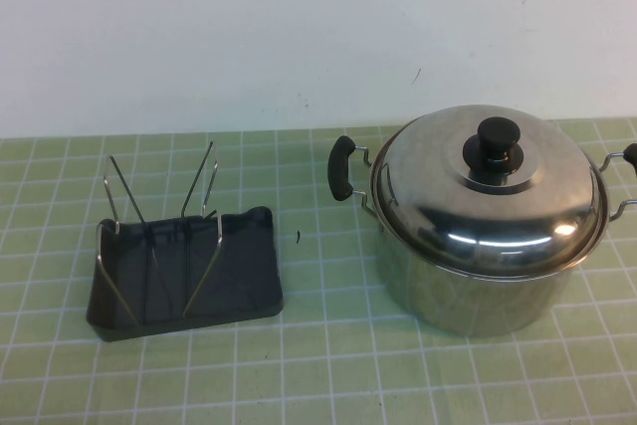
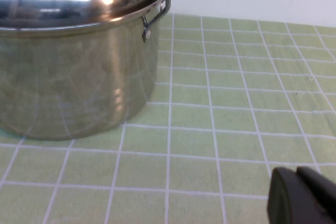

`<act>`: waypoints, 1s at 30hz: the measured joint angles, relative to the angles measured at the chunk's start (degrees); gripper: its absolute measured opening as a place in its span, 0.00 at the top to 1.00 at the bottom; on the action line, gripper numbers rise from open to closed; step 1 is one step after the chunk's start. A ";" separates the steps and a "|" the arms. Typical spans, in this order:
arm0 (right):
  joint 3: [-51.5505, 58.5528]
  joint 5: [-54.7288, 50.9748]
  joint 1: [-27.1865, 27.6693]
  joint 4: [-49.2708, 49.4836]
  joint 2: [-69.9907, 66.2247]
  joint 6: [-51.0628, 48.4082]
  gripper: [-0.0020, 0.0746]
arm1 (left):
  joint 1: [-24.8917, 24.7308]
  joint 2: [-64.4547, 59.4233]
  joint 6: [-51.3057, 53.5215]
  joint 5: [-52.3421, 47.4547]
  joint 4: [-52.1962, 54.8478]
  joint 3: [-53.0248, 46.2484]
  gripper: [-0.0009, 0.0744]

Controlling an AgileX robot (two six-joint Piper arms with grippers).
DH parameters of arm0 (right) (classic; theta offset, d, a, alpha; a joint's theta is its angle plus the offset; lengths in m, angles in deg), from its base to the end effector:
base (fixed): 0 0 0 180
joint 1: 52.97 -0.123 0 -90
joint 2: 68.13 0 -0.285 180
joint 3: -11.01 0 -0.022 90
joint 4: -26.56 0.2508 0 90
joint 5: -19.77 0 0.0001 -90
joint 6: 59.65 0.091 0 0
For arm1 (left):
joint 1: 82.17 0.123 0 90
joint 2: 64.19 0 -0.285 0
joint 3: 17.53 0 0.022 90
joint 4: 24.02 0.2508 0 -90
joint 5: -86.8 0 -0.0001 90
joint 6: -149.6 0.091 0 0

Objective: Put pot lid on rack
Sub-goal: Open the pot

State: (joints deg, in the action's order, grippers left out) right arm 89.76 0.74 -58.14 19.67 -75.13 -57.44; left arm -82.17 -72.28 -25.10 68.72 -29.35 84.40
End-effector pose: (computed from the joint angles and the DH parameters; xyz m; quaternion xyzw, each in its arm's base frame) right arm 0.0537 0.0013 0.1752 -0.0535 0.7896 -0.0109 0.6111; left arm 0.0548 -0.0026 0.1795 0.0105 0.7888 -0.0101 0.6145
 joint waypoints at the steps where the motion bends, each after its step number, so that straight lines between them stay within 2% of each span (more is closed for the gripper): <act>1: 0.00 0.00 0.00 0.00 0.00 0.00 0.98 | 0.00 0.00 0.00 0.00 0.00 0.00 0.99; 21: -0.53 -0.44 0.00 1.23 0.00 2.85 0.98 | 0.00 0.00 0.17 -0.04 -0.23 0.00 0.99; 30: -17.02 -1.38 0.00 1.92 0.00 6.95 0.98 | 0.00 0.00 0.17 -0.04 -0.34 0.00 0.99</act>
State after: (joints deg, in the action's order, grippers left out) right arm 72.74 -0.64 -58.14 21.59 -75.13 -50.49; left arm -82.17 -72.28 -24.93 68.68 -29.69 84.40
